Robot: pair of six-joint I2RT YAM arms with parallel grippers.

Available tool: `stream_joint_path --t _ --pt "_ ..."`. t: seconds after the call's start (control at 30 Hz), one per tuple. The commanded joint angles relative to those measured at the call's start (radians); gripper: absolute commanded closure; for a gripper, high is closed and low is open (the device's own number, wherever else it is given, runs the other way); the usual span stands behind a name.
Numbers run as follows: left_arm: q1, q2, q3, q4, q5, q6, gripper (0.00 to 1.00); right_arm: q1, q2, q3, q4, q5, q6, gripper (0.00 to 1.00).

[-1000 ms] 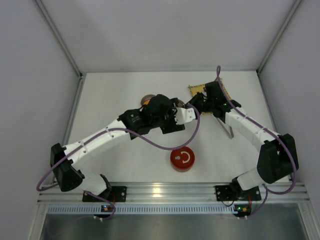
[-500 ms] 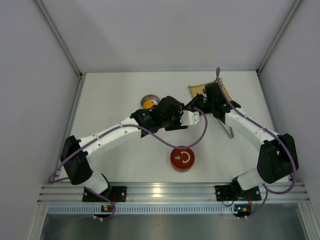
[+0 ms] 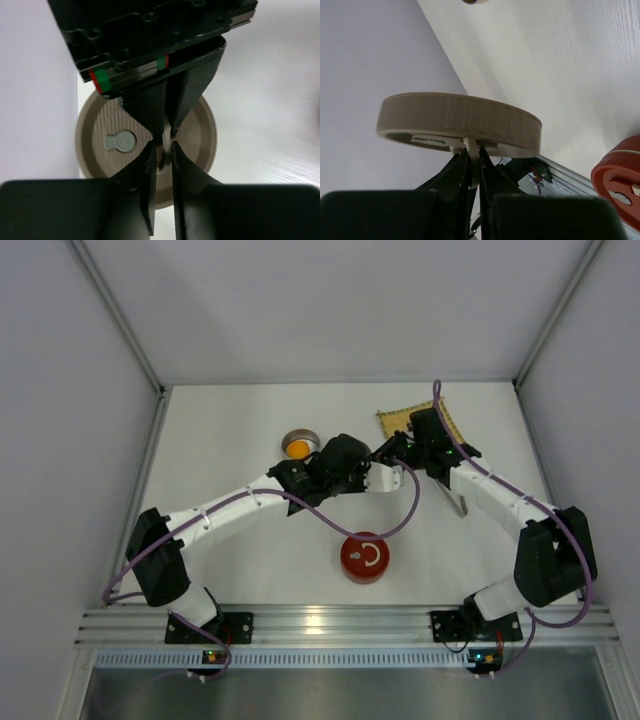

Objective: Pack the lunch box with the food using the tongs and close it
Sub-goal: Pick up the box lid from the center of the board.

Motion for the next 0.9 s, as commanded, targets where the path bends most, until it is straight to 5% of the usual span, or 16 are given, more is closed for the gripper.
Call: stream_joint_path --t 0.0,0.07,0.3,0.4,0.53,0.87 --pt "-0.003 -0.001 0.002 0.039 0.001 0.016 0.88 0.005 -0.049 -0.007 0.039 -0.056 0.021 1.00" --pt "-0.006 0.001 -0.003 0.022 0.005 0.013 0.99 0.005 -0.052 -0.007 0.045 -0.060 0.023 1.00" --pt "-0.008 -0.027 -0.026 0.005 -0.008 -0.028 1.00 0.005 -0.047 -0.021 0.076 -0.068 0.041 0.98" --pt "-0.005 -0.043 -0.035 0.000 -0.011 -0.056 1.00 0.005 -0.047 -0.038 0.116 -0.082 0.046 0.49" --pt "0.004 -0.062 -0.046 -0.021 -0.013 -0.088 1.00 -0.001 -0.046 -0.034 0.146 -0.108 0.033 0.28" --pt "0.108 -0.122 -0.064 -0.044 0.047 -0.215 1.00 -0.093 -0.063 0.041 0.130 -0.161 -0.109 0.12"
